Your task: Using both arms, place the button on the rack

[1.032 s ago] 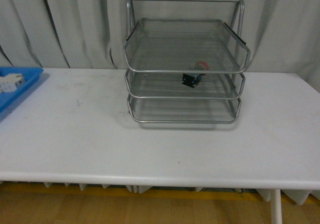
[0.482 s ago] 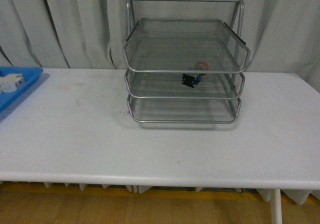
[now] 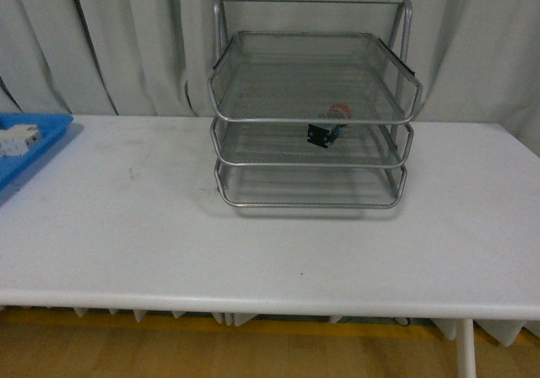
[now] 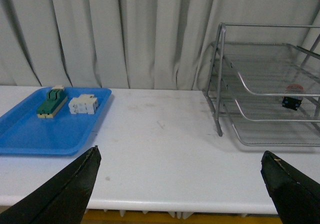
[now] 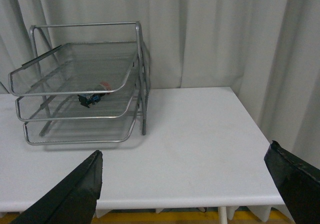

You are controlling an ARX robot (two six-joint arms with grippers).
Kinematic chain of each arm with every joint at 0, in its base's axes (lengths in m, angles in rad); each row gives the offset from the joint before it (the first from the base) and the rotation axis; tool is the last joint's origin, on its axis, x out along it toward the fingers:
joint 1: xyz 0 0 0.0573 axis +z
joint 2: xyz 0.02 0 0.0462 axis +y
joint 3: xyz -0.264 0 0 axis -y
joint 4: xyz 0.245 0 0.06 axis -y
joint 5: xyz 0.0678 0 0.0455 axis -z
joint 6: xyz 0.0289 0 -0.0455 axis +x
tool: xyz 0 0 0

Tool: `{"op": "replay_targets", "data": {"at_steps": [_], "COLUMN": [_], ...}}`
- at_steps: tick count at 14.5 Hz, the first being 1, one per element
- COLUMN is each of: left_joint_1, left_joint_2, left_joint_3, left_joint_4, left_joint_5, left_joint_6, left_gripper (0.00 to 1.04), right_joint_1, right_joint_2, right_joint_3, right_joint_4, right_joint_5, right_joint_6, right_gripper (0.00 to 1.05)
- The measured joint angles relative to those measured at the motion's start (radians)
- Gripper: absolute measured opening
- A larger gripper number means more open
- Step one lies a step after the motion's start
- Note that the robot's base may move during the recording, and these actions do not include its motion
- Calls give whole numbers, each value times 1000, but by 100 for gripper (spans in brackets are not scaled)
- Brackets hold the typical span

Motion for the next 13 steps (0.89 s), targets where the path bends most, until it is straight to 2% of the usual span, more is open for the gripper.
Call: {"op": "replay_targets", "data": {"at_steps": [1, 13], "left_joint_1": [0, 0], "left_joint_2": [0, 0], "left_joint_3": [0, 0], "left_joint_4": [0, 0], "left_joint_5": [0, 0], "left_joint_6": [0, 0], "left_gripper": [98, 98], "right_joint_1": [0, 0], "right_joint_2": [0, 0], "right_joint_3": [0, 0], "right_joint_4": [0, 0], "right_joint_5": [0, 0], "right_joint_6": [0, 0], "right_gripper": [97, 98]}}
